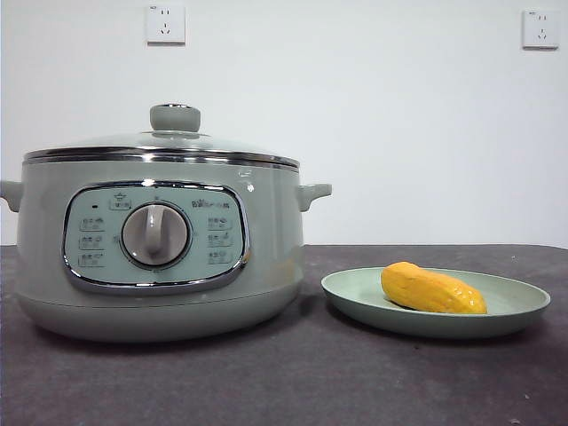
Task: Take the corn out from the steamer,put the corn on the plate,close the lid
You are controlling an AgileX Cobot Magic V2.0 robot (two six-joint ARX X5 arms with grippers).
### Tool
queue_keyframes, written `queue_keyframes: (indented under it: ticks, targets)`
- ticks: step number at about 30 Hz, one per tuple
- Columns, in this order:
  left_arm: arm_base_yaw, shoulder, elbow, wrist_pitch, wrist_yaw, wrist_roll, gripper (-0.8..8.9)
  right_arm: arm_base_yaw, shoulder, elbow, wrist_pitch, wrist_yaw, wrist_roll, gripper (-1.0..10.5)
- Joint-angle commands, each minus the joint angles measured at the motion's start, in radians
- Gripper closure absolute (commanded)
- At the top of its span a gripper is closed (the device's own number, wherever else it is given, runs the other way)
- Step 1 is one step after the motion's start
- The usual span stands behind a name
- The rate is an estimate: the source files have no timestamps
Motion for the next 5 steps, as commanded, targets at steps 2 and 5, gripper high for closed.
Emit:
queue_keyframes:
  ticks: [2,5]
  targets:
    - [0.003,-0.002,-0.012,-0.002,0.003,-0.003,8.16,-0.002,0.000,-0.015,0.004,0.003,0.008,9.5]
    - [0.003,-0.002,-0.012,-0.002,0.003,-0.004,8.16,-0.002,0.000,-0.015,0.004,0.003,0.008,9.5]
